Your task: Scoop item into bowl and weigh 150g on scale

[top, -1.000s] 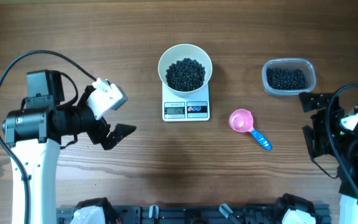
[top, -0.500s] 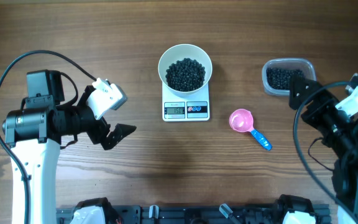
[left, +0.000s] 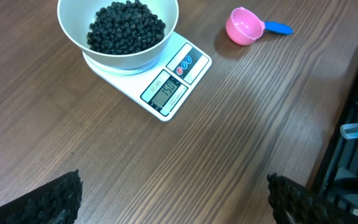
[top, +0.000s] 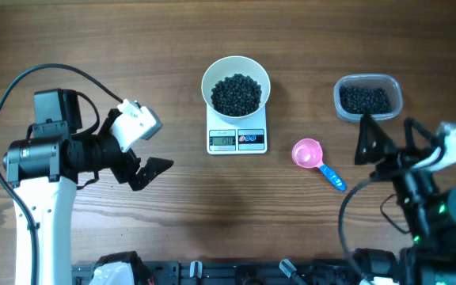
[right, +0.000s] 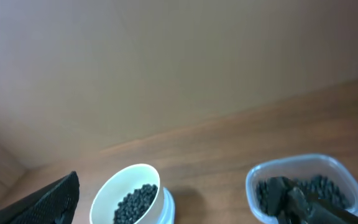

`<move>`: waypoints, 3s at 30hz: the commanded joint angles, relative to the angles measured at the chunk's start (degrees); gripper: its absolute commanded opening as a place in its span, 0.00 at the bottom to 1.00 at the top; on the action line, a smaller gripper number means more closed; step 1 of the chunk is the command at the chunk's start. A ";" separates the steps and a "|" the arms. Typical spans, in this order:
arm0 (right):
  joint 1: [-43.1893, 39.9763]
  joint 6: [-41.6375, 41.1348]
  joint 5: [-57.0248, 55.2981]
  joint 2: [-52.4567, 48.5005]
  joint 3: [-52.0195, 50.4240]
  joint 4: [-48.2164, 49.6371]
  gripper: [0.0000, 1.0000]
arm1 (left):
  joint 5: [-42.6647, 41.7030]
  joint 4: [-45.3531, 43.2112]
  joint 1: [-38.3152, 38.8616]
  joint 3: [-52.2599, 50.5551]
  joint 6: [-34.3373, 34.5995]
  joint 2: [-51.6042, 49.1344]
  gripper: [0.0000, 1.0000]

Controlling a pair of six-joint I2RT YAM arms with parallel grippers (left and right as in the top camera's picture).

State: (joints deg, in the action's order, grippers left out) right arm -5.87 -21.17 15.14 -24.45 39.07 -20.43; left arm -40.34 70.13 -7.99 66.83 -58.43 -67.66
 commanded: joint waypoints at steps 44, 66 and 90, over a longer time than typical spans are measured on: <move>6.08 18.16 -6.25 24.28 -37.57 21.53 1.00 | -0.02 -0.04 0.04 0.52 -1.18 0.48 1.00; 7.04 18.16 -7.89 24.30 -38.75 20.63 1.00 | -0.04 -0.04 0.04 0.52 -1.18 0.48 1.00; 7.15 18.01 -7.72 24.24 -38.75 20.83 1.00 | -0.02 -0.04 0.04 0.52 -1.18 0.48 1.00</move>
State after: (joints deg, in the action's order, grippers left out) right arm 0.99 -3.53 8.45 -0.99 0.56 0.08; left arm -40.34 70.11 -7.99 66.83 -58.46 -67.64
